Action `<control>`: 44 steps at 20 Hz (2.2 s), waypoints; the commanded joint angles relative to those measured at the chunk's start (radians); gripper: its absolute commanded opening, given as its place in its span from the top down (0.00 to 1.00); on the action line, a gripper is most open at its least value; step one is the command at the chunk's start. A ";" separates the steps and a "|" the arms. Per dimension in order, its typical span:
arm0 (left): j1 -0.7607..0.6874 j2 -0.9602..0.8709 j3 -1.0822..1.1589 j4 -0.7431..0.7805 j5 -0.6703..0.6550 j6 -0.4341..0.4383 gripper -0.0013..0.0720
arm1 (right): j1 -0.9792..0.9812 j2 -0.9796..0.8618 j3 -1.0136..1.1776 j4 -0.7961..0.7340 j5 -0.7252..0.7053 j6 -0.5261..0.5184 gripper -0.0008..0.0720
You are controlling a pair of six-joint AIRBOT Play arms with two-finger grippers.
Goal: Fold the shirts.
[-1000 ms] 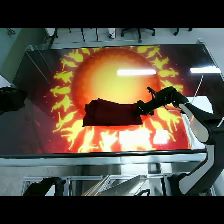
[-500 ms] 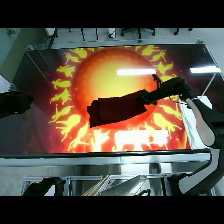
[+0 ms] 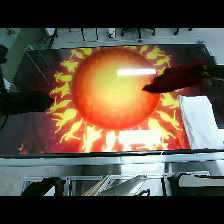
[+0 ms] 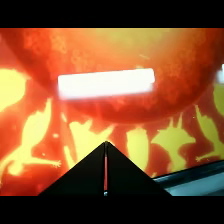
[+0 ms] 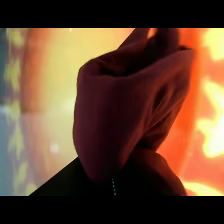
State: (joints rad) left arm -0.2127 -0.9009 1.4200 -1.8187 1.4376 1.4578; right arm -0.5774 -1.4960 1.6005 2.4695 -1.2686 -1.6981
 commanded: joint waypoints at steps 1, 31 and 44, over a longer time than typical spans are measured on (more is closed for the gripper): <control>-0.124 -0.055 0.000 -0.005 -0.024 0.000 0.96 | -0.249 0.094 0.005 -0.051 -0.111 0.077 0.96; -0.546 -0.297 0.000 -0.005 -0.320 0.064 0.96 | -0.379 0.196 -0.197 -0.348 -0.582 0.316 0.96; -0.546 -0.298 0.000 -0.005 -0.431 0.084 0.96 | -0.379 0.247 -0.444 -0.867 -0.447 0.414 0.17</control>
State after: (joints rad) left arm -0.7578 -1.1984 1.4197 -1.8240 1.0328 1.5383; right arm -0.9558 -1.2495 1.1782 1.6047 -1.7786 -1.3094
